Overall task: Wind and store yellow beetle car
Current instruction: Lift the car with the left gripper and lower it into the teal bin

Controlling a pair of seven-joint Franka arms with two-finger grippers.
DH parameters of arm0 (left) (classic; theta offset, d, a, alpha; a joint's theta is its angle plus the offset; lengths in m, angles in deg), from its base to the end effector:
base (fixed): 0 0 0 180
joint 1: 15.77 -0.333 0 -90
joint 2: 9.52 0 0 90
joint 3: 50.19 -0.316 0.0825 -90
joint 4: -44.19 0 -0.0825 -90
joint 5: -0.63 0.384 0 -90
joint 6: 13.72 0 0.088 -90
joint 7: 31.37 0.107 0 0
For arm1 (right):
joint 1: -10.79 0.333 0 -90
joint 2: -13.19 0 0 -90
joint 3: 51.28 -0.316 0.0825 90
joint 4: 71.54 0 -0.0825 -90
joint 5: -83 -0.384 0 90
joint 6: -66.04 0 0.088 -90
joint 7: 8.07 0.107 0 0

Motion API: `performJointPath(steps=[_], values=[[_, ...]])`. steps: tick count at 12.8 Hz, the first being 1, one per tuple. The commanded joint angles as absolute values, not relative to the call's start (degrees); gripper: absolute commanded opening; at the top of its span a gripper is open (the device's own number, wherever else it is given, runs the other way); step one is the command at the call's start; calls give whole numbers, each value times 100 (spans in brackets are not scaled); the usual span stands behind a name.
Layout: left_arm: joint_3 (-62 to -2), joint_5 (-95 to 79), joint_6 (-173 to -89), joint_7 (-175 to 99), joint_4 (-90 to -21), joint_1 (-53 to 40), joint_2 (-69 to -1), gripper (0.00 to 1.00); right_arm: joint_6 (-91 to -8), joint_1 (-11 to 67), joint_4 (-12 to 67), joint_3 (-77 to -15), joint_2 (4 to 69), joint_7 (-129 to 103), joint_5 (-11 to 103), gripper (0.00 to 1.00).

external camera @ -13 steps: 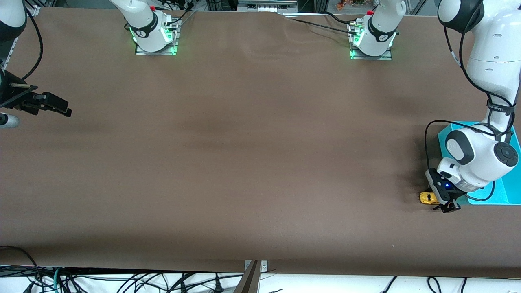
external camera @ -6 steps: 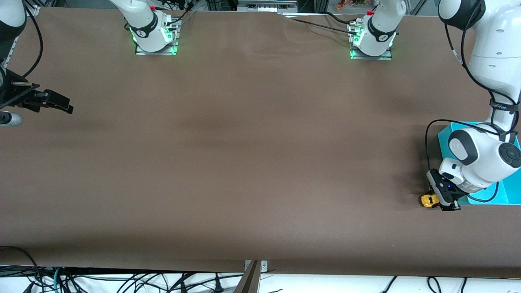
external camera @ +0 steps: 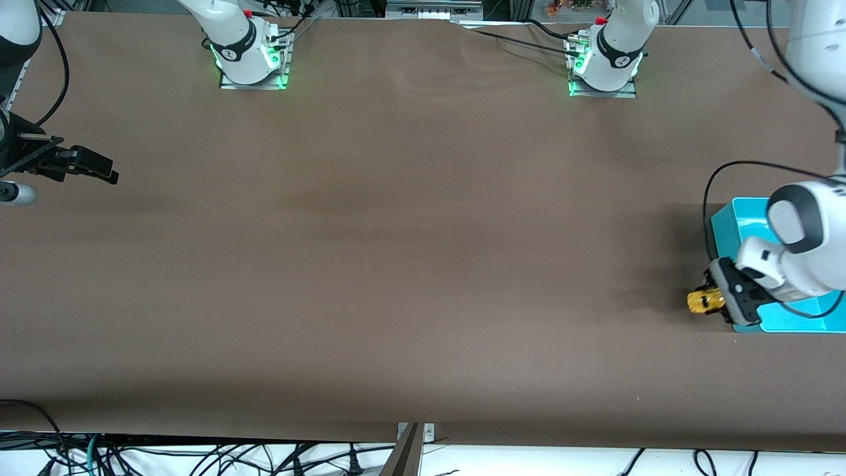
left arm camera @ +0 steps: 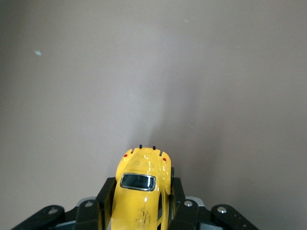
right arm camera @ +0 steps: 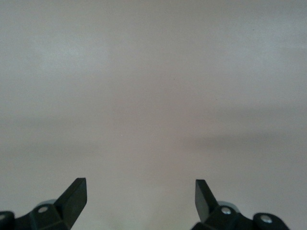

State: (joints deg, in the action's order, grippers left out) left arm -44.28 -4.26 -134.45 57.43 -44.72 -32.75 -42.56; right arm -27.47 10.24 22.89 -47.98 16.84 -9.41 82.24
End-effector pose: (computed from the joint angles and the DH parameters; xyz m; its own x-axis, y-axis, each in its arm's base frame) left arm 0.6826 0.1401 0.3130 0.2705 -0.9542 0.1278 -0.9627 -0.2695 0.0255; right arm 0.5723 -0.0363 0.5572 0.9959 -0.0446 -0.0793 -0.0456 -0.9989 -0.0113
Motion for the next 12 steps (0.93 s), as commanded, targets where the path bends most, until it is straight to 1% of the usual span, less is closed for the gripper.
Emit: performJointPath(steps=[1,4,7,8,10,12], values=[[-4430,-517,-12965,6631,-4563,-3808,-4002,0,-2695,1017,2329,-4785,1609,-1036,8169,100],[-4439,-473,-12885,7626,-4625,-4415,-4019,0,-2695,1017,2320,-4794,1609,-1044,8177,100],[-4430,395,-12946,8077,-4669,-4618,-4089,0,-2695,1017,2320,-4794,1618,-1044,8177,100],[-4430,510,-12990,8086,-4712,-4636,-4203,0,-2695,1017,2320,-4794,1618,-1044,8169,100],[-4439,634,-13410,8304,-4861,-4662,-4361,0,-2704,1017,2320,-4794,1618,-1044,8169,100],[-4430,617,-14086,8332,-5238,-4750,-4432,0,-2730,1026,2320,-4794,1626,-1044,8177,100]])
